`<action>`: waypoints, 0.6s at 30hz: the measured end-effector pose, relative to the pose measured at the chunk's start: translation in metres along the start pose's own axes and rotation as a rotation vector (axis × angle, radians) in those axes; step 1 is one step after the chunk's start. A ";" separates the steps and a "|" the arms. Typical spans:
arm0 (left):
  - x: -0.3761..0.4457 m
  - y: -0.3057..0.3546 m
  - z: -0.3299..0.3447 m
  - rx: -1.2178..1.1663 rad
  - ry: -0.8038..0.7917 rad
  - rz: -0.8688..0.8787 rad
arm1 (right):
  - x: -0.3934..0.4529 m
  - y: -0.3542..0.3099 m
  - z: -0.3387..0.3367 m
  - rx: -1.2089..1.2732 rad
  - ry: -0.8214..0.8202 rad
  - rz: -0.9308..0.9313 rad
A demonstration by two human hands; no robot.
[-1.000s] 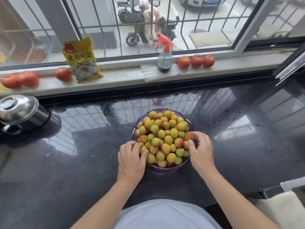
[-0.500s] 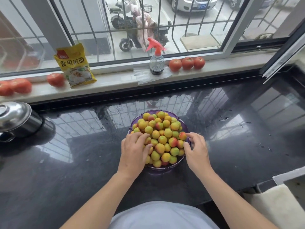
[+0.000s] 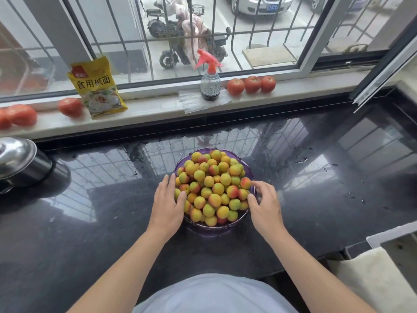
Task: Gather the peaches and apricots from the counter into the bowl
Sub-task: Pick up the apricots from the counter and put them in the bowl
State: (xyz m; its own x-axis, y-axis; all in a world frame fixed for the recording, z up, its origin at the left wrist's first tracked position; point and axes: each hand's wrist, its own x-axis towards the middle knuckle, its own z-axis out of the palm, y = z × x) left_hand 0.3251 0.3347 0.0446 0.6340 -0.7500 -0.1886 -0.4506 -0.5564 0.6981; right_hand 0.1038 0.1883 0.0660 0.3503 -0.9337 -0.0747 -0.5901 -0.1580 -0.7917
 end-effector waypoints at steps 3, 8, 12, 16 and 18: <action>-0.011 0.005 0.006 0.302 0.152 0.216 | -0.007 0.003 0.001 -0.121 -0.040 -0.080; -0.024 0.011 0.034 0.603 0.054 0.514 | -0.010 -0.001 0.011 -0.394 -0.145 -0.389; -0.027 0.017 0.038 0.634 0.076 0.506 | 0.019 -0.021 0.015 -0.550 -0.213 -0.490; 0.001 0.044 0.028 0.600 0.105 0.494 | 0.050 -0.027 0.023 -0.665 -0.305 -0.457; 0.019 0.056 0.025 0.631 0.033 0.448 | 0.053 -0.023 0.025 -0.717 -0.365 -0.462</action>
State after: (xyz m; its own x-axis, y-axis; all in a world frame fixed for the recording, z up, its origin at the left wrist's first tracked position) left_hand 0.2960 0.2806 0.0630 0.3203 -0.9462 0.0462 -0.9351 -0.3080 0.1750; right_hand 0.1542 0.1500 0.0650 0.7982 -0.5887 -0.1277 -0.6010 -0.7639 -0.2350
